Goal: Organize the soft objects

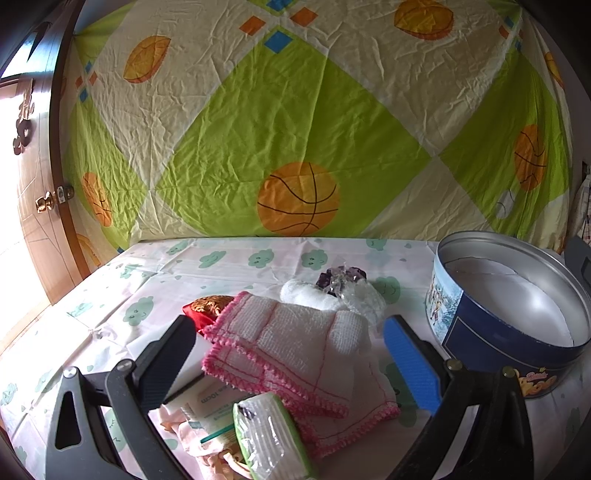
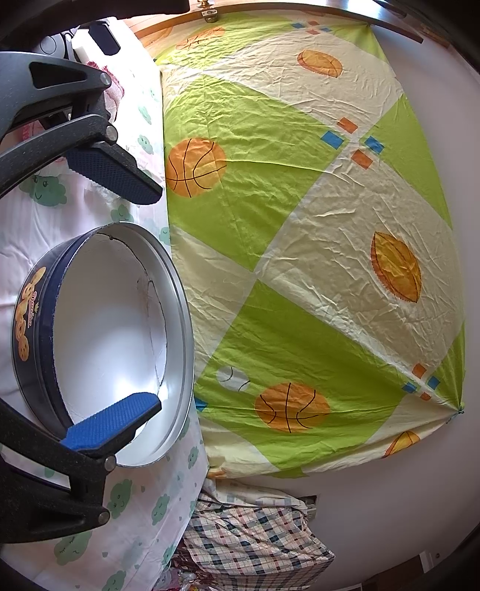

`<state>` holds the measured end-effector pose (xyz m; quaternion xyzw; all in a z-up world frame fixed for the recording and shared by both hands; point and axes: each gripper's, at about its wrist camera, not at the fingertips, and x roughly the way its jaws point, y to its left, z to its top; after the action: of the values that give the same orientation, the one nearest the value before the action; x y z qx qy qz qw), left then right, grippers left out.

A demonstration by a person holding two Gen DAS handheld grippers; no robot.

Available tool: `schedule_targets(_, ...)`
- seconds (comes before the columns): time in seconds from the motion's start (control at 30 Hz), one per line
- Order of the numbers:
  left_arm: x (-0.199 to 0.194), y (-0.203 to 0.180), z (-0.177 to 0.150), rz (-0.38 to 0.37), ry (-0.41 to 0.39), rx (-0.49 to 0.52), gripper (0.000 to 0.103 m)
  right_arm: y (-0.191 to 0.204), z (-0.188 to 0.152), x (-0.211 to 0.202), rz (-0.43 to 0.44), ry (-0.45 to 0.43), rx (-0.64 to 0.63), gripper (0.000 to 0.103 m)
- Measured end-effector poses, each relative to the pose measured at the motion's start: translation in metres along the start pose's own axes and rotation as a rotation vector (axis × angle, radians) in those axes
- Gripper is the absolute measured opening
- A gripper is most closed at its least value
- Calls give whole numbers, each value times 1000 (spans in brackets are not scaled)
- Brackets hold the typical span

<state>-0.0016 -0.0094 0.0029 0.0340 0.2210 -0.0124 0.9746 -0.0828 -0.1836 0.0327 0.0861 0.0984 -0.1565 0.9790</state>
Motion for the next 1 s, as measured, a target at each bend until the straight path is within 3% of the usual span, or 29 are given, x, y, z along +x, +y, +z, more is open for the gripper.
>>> schedule_targets(1.0,-2,-1,0,-2,-1,-3,103,0,0,0,1,3,-1,103)
